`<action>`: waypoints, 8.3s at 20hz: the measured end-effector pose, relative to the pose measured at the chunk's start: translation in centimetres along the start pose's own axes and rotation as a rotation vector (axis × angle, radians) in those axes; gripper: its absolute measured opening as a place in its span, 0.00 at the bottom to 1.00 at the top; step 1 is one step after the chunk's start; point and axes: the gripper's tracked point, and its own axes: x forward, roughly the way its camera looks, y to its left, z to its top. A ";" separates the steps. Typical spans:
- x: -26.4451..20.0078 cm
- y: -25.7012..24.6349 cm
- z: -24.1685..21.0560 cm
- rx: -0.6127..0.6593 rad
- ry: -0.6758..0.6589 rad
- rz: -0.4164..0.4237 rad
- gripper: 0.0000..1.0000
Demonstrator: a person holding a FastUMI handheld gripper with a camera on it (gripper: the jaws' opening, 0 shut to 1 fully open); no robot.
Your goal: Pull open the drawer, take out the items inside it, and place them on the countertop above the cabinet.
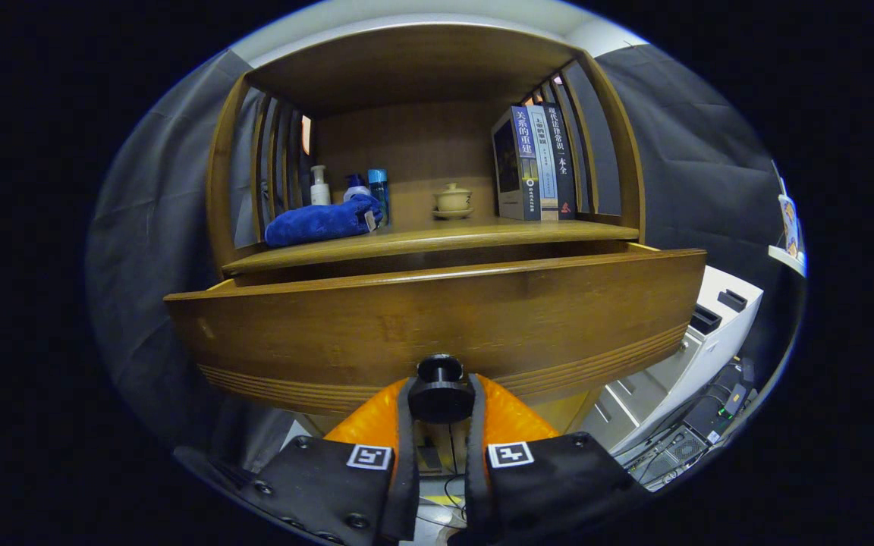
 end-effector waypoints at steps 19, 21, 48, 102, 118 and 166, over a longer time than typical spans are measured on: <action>-6.8 -0.2 -3.1 -0.013 0.031 -0.005 0.33; -6.7 0.1 -3.1 -0.017 0.038 0.004 0.36; -2.6 2.9 17.3 0.001 -0.100 -0.008 1.00; 2.3 2.5 7.8 0.174 0.640 0.056 0.48; 7.4 2.0 18.8 0.141 0.446 0.018 0.48; -12.2 -0.7 13.9 -0.087 -0.193 -0.073 0.99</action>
